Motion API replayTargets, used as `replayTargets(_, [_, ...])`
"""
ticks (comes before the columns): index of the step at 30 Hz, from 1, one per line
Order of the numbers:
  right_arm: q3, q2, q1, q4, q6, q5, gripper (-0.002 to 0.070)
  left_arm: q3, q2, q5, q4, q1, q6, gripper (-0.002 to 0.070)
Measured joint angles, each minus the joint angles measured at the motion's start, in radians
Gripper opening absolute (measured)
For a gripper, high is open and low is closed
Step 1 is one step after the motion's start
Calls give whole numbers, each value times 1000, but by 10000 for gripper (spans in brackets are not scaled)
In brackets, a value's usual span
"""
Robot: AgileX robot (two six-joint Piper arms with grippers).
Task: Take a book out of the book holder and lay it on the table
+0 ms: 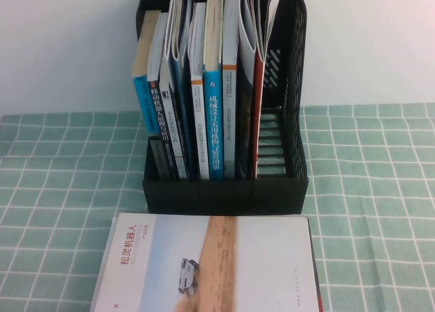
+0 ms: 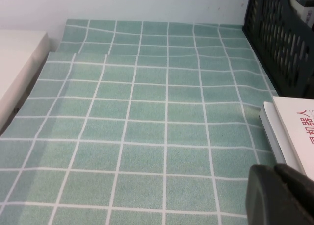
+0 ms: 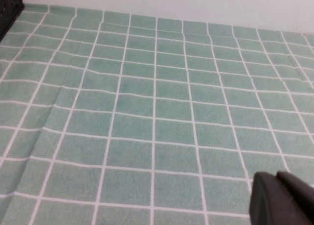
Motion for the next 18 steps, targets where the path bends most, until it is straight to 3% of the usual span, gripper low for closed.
replayTargets(8, [2,0,0,-53,-10,-52,-1,2,0,-47,-9,0,3,-3])
replayTargets(18, [2,0,0,-221,-38,-577,-2,6,0,-588,36,0,15,-3])
